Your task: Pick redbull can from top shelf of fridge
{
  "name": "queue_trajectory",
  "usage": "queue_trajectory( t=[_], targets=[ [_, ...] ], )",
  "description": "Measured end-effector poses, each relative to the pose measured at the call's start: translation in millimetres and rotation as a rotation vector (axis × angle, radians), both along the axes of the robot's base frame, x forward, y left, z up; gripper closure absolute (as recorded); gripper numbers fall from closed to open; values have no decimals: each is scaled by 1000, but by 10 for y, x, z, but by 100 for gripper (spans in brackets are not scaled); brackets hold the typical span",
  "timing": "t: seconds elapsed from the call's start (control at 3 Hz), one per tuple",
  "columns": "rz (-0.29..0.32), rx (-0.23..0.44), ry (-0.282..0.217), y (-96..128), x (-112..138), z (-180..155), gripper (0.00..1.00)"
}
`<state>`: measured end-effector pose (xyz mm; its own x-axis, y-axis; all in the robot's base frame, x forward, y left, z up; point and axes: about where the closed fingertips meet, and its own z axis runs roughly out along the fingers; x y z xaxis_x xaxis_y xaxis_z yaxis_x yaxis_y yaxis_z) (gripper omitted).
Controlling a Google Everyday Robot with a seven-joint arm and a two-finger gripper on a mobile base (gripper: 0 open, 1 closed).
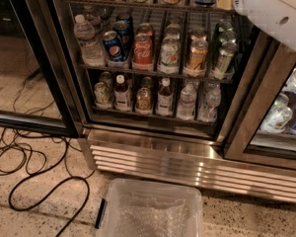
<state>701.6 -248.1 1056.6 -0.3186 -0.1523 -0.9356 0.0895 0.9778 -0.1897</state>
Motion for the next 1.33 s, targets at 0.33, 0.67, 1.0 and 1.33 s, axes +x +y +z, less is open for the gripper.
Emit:
queue_trajectory(
  t=[0.33, 0.67, 1.0, 1.33],
  targets=[
    [-29, -11, -30, -131, 187, 147, 28],
    [-35, -8, -25, -161, 274, 130, 28],
    [-45, -5, -18, -208, 362, 98, 28],
    [-57, -3, -10, -262, 436, 67, 28]
  ],
)
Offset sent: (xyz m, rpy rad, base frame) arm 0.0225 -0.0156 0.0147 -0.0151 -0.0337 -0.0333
